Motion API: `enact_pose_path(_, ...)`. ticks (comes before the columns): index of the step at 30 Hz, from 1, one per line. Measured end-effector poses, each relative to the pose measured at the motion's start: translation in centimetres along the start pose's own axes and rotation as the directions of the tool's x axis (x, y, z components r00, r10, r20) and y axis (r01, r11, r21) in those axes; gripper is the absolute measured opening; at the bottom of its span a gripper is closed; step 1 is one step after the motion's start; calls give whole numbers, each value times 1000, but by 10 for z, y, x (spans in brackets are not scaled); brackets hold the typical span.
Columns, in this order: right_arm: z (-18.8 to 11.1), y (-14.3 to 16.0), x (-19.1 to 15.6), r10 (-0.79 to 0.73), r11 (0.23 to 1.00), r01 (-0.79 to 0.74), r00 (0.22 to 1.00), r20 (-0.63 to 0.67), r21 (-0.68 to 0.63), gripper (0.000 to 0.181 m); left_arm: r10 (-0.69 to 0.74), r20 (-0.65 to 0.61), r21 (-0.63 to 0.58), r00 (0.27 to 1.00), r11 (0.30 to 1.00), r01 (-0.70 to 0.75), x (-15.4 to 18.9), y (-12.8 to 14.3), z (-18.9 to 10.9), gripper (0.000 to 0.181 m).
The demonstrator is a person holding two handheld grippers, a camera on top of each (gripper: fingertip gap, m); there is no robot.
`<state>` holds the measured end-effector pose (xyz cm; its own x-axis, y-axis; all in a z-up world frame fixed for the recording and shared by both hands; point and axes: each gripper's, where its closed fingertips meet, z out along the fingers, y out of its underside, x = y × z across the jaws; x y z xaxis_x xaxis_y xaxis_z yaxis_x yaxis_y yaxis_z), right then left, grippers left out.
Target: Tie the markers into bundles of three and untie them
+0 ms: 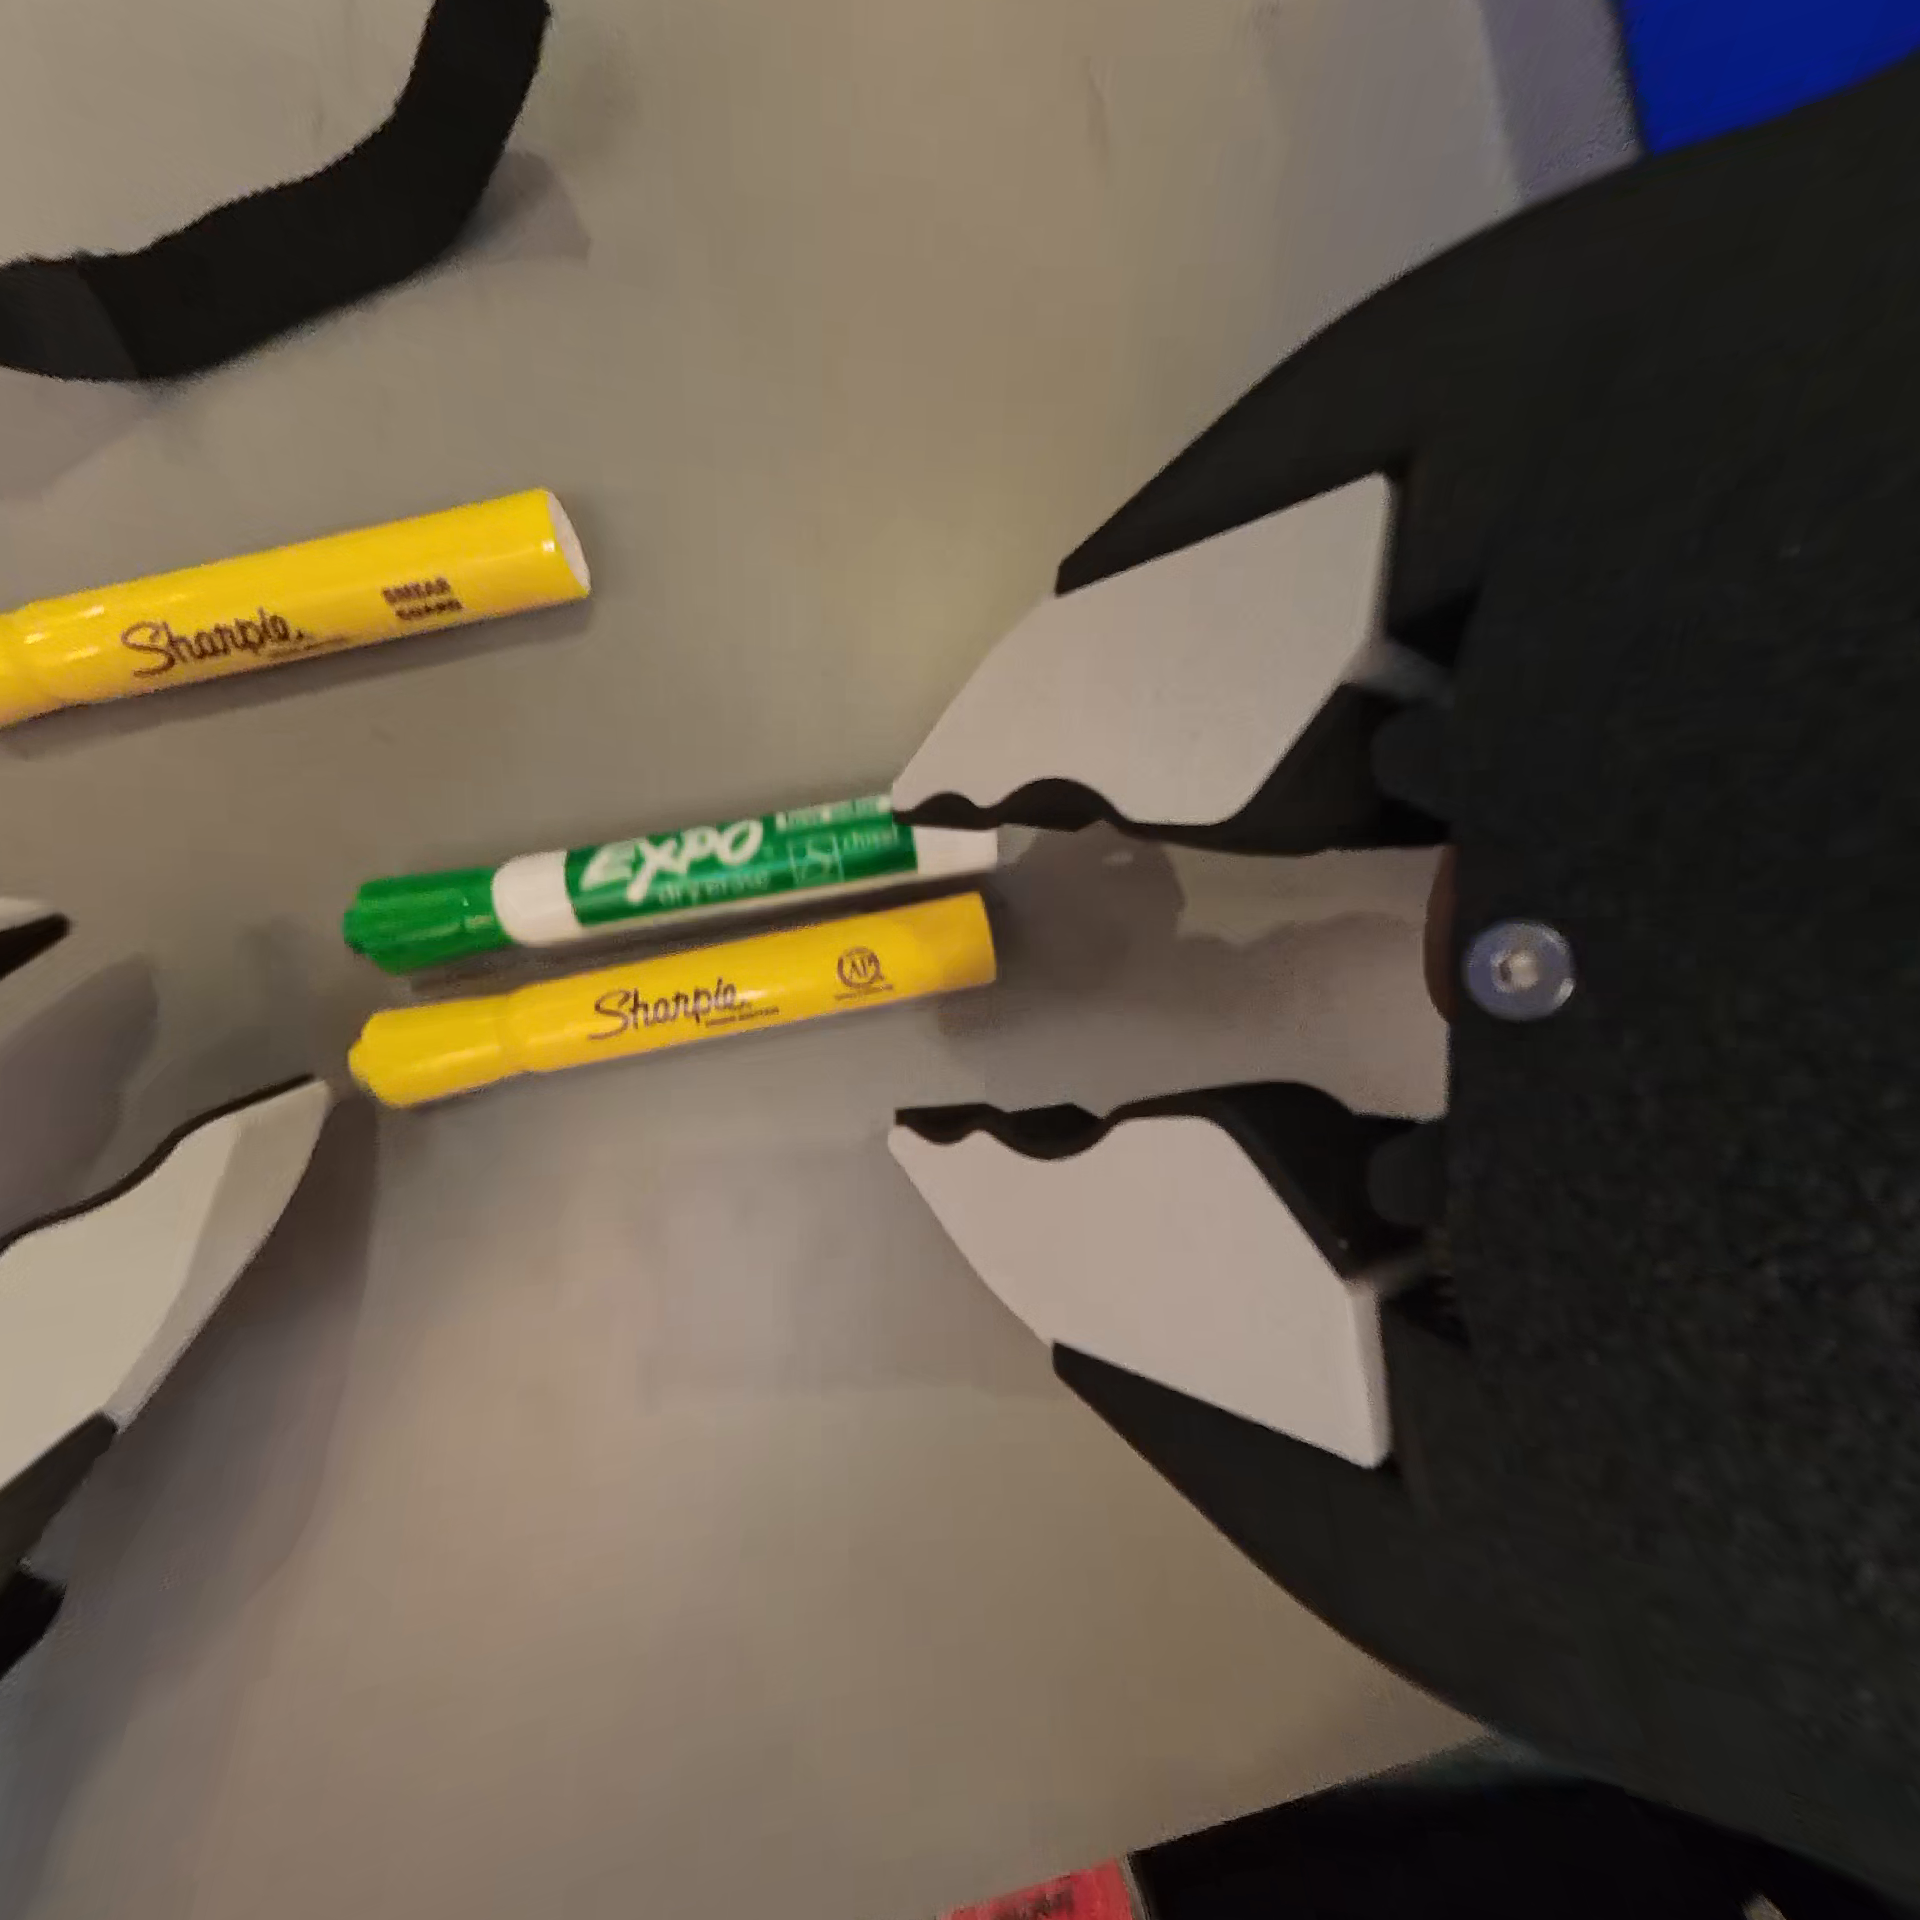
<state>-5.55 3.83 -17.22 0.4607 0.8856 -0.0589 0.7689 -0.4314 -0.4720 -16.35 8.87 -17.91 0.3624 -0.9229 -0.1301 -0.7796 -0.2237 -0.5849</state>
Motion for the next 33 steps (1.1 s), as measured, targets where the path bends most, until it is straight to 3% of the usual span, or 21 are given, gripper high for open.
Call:
enact_pose_path(3, 9, 11, 14, -25, 999, 22, 992, -122, -30, 67, 20, -11, 11, 1000, 1000, -20, 6, 1, 4, 42)
enact_pose_path(5, 15, 14, 17, -7, 1000, 4, 993, -120, -27, 71, 22, -14, -3, 1000, 1000, -22, 7, 3, 8, 42)
enact_pose_path(13, 17, 13, 18, 26, 1000, -26, 998, -61, 9, 39, 76, -17, -39, 997, 996, -76, 8, -5, 17, 39)
enact_pose_path(18, 15, 23, 12, 21, 1000, -21, 998, -52, 0, 39, 143, -16, -33, 990, 989, -144, 8, -17, 19, 39)
enact_pose_path(27, 9, 34, 7, 15, 1000, -16, 997, -72, -11, 39, 192, -213, -36, 958, 978, -204, 39, -30, 30, 31)
enact_pose_path(33, 9, 34, 8, 26, 1000, -26, 998, -62, -2, 39, 238, -188, -55, 953, 966, -252, 44, -31, 30, 34)
